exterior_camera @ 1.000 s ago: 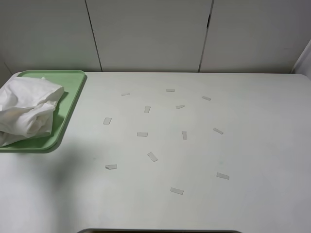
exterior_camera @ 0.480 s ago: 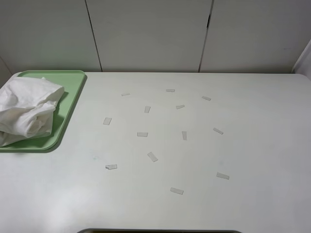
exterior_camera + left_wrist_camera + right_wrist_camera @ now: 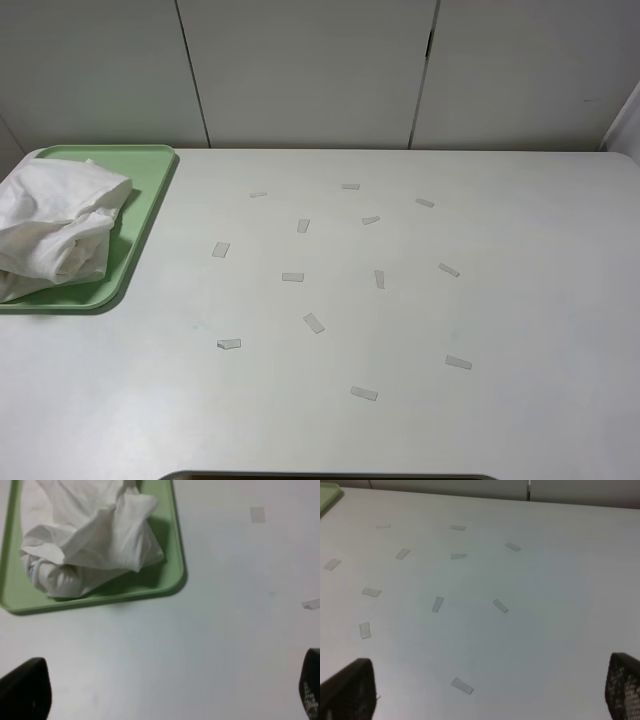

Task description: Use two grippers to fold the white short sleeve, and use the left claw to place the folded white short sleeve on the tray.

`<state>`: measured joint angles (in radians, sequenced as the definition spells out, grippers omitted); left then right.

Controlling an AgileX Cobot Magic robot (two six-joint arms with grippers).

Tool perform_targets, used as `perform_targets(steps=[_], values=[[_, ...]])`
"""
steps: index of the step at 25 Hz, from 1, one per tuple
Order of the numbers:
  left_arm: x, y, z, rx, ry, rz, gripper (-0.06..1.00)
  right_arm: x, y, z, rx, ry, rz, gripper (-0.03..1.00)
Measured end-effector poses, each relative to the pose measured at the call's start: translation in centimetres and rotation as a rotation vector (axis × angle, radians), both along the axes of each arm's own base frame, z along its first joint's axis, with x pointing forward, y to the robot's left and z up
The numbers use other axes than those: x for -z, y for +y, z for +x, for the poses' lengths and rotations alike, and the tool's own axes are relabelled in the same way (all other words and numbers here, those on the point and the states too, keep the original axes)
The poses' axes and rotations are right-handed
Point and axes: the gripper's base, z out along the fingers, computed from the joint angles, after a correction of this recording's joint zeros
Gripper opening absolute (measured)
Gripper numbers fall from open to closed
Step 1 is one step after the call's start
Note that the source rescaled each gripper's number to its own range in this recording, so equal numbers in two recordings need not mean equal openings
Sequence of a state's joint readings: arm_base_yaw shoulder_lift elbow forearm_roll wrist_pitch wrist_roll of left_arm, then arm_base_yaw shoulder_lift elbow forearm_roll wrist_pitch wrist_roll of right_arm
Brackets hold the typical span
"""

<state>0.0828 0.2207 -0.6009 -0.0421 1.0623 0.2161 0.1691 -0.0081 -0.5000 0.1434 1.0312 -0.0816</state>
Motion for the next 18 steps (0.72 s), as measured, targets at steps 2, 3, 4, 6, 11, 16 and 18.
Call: perform_targets(steps=[2,3,4,6,11,16,18], values=[[0.2,-0.2,-0.7,0.011,-0.023,-0.022,1.00,0.0,0.0,0.0,0.000,0.000,0.000,1.00],[0.4,-0.3,-1.1,0.014,-0.039,-0.028,1.00,0.0,0.0,0.0,0.000,0.000,0.000,1.00],[0.7,-0.3,-1.5,0.017,-0.053,-0.031,1.00,0.0,0.0,0.0,0.000,0.000,0.000,1.00],[2.0,-0.4,-2.3,0.015,-0.063,-0.044,1.00,0.0,0.0,0.0,0.000,0.000,0.000,1.00],[2.9,-0.6,-2.8,-0.002,-0.091,-0.092,1.00,0.0,0.0,0.0,0.000,0.000,0.000,1.00],[3.2,-0.6,-2.5,-0.019,-0.104,-0.113,1.00,0.0,0.0,0.0,-0.002,0.001,0.004,1.00],[3.2,-0.6,-2.5,-0.022,-0.105,-0.116,1.00,0.0,0.0,0.0,-0.002,0.001,0.004,1.00]])
